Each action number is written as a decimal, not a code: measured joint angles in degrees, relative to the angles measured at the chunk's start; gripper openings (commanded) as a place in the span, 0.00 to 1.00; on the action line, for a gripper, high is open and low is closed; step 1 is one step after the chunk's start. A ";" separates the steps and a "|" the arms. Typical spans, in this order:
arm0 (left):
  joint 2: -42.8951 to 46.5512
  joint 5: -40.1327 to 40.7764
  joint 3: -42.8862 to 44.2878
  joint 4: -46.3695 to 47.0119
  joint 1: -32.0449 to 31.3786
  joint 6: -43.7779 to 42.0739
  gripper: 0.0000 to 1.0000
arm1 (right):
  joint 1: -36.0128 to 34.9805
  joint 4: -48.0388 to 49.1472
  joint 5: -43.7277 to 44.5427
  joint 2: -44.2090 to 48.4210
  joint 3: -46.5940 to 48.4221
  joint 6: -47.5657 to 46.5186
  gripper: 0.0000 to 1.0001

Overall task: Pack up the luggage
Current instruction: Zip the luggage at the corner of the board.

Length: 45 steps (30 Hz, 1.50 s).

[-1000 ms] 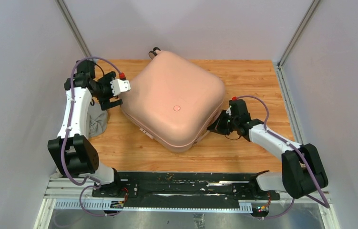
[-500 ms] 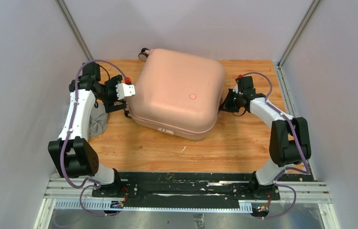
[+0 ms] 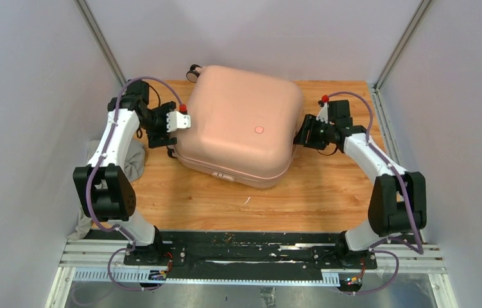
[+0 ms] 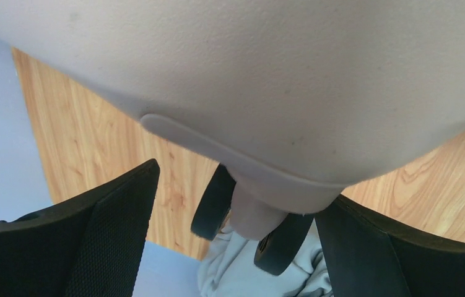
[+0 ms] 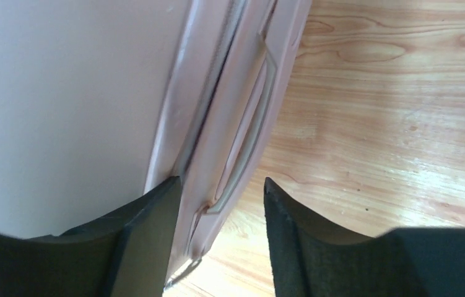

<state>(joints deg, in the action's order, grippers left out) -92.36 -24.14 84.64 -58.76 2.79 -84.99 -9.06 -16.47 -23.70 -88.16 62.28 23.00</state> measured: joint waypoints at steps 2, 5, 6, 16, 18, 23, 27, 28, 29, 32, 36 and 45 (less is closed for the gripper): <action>-0.72 0.63 0.00 -0.11 -0.07 -0.48 0.73 | 0.46 -0.28 -0.55 3.30 -1.14 -0.70 0.61; -2.03 1.25 0.00 -0.17 -0.35 -0.44 0.58 | 0.48 0.22 -1.75 9.88 -4.83 -1.75 0.63; -2.29 1.36 -0.02 -0.31 -0.50 -0.07 0.56 | 0.42 0.44 -2.62 12.33 -6.36 -2.01 0.63; -1.42 1.49 0.81 -1.75 -0.72 2.10 0.00 | 0.28 1.11 -7.26 23.37 -18.86 -3.89 0.63; -1.14 1.68 2.03 -2.67 -0.74 3.02 0.00 | 0.28 1.66 -7.54 25.33 -20.98 -4.96 0.62; -0.28 1.90 5.64 -4.59 -0.79 4.87 0.00 | 0.28 7.74 -10.80 31.76 -25.86 -7.52 0.62; 0.39 1.81 7.23 -5.62 -0.79 6.12 0.00 | 0.28 15.69 -14.56 33.57 -28.94 -8.98 0.63; 0.39 1.81 7.54 -5.81 -0.87 6.49 0.00 | 0.28 17.40 -15.56 33.07 -29.33 -9.27 0.63; 0.39 1.84 7.76 -5.97 -0.96 6.88 0.00 | 0.28 19.04 -16.72 32.22 -29.57 -9.46 0.63; 0.39 1.79 8.02 -6.08 -1.07 7.82 0.00 | 0.28 23.23 -19.98 29.03 -30.27 -10.14 0.64; 0.39 1.25 8.02 -6.08 -1.11 9.22 0.00 | 0.28 27.69 -22.64 26.25 -31.74 -10.71 0.64; 0.39 0.87 8.02 -6.05 -1.16 10.86 0.00 | 0.85 32.02 -23.65 24.11 -32.09 -11.52 0.63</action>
<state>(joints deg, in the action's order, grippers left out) -91.96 -23.27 92.66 -64.82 1.63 -74.13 -8.21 15.55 -47.35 -64.05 30.20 11.49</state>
